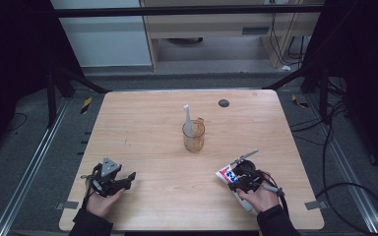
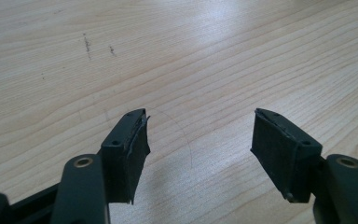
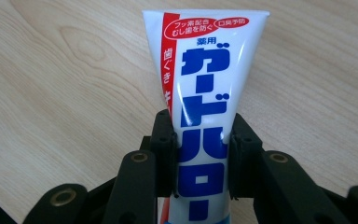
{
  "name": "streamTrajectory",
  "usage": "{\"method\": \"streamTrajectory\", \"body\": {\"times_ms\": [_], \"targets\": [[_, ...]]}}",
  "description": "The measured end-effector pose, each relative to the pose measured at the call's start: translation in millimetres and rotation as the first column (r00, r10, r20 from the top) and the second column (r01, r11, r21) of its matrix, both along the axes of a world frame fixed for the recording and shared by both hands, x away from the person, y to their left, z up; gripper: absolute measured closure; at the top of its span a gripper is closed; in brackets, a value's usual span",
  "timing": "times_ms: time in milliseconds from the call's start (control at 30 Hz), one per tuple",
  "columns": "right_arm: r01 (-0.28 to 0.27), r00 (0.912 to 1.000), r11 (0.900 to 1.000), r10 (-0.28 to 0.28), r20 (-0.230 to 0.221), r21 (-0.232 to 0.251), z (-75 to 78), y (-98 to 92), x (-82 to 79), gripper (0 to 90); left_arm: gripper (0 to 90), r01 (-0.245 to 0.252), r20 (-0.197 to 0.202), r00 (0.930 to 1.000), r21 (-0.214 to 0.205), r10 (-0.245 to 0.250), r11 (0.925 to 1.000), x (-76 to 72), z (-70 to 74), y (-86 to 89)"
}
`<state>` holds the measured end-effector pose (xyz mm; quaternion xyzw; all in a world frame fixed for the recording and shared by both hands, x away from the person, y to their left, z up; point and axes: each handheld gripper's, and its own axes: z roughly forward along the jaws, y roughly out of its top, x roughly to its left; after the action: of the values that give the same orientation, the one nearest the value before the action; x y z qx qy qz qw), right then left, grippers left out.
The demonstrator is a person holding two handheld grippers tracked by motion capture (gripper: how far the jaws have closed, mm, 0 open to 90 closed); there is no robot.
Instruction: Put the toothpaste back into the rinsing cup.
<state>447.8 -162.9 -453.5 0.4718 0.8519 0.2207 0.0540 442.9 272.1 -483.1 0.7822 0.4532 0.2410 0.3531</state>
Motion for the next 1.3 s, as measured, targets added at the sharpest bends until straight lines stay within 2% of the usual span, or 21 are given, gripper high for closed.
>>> {"method": "streamTrajectory", "body": {"times_ms": [100,267,433,567,667,767,967,1100,1200,1300], "targets": [[-0.001,0.9995,0.9995,0.000,0.032,0.032,5.6,-4.4,-0.8,68.6,35.2,0.000,0.000,1.0000,0.000,0.000,1.0000,0.0,0.0,0.0],[0.029,0.9944,0.9949,-0.039,0.099,0.097,14.9,-10.4,-3.3,68.7,35.2,-0.002,0.001,1.0000,-0.001,0.002,1.0000,0.1,0.1,0.2],[0.043,0.9812,0.9832,-0.075,0.178,0.178,23.3,-15.6,-5.4,68.8,35.2,-0.001,0.000,1.0000,0.000,0.001,1.0000,0.0,0.1,-0.1],[0.048,0.9639,0.9713,-0.106,0.244,0.233,28.2,-19.2,-4.8,68.8,35.2,-0.001,0.001,1.0000,0.001,0.001,1.0000,0.5,0.4,-0.4],[0.057,0.9525,0.9605,-0.134,0.274,0.273,32.1,-21.1,-3.4,68.8,35.2,-0.002,0.001,1.0000,0.000,0.002,1.0000,0.8,0.1,-0.3],[0.062,0.9356,0.9514,-0.161,0.314,0.302,35.6,-22.8,-0.8,68.8,35.2,-0.005,0.001,1.0000,-0.001,0.005,1.0000,0.9,0.0,0.0],[0.072,0.9129,0.9362,-0.201,0.355,0.344,44.6,-22.6,9.5,68.7,35.1,-0.005,0.001,1.0000,-0.001,0.005,1.0000,0.7,0.1,-0.1],[0.071,0.8899,0.9265,-0.227,0.396,0.369,52.8,-19.6,18.4,68.7,35.1,-0.007,0.001,1.0000,-0.004,0.008,1.0000,0.8,-0.1,-0.1],[0.078,0.8704,0.9141,-0.257,0.420,0.398,59.1,-16.5,25.2,68.7,35.1,-0.010,0.003,0.9999,-0.007,0.010,0.9999,0.7,0.1,0.3],[0.082,0.8438,0.8996,-0.292,0.450,0.429,64.9,-13.4,30.6,68.7,35.1,-0.010,0.004,0.9999,-0.008,0.010,0.9999,0.6,0.4,0.7]]}}
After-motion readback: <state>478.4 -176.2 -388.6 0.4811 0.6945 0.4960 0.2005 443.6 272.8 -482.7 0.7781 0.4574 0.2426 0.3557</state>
